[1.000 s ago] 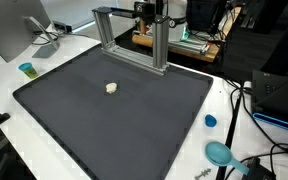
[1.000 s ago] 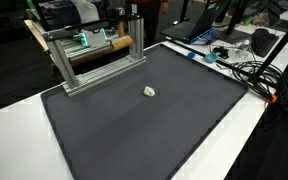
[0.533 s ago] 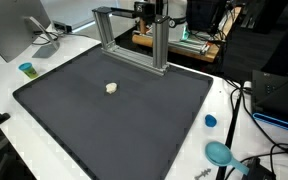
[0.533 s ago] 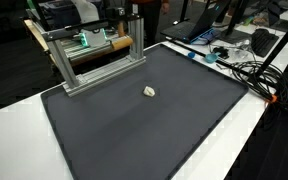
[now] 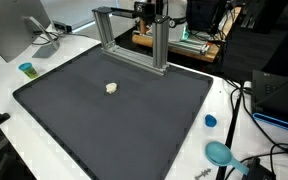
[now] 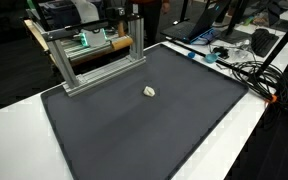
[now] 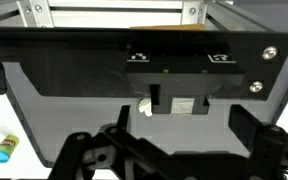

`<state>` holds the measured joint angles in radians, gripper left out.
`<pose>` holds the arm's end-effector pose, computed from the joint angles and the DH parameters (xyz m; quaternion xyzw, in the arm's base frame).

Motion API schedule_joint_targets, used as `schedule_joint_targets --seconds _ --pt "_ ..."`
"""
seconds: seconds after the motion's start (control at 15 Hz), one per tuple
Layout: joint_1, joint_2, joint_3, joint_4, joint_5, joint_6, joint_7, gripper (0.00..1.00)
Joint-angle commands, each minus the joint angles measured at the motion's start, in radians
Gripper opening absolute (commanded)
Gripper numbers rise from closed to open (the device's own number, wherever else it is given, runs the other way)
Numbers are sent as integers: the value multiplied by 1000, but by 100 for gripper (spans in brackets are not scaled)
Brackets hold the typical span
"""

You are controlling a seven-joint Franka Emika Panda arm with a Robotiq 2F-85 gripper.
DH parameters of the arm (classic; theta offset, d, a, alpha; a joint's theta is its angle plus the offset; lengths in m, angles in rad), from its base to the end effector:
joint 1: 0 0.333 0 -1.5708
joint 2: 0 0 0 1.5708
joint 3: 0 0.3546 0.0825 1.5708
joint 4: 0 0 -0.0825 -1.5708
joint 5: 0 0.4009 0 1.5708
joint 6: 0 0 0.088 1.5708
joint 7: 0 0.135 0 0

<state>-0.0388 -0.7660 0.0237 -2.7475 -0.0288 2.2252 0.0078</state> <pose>0.3321 -0.0068 0.4515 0.9924 -0.0063 0.1213 0.0214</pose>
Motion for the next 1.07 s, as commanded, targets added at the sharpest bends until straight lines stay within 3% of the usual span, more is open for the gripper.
schedule_joint_targets --seconds 0.0,1.0 --pt "12 -1 -14 2 14 -48 10 100" --pt "34 28 -5 0 39 -16 21 100"
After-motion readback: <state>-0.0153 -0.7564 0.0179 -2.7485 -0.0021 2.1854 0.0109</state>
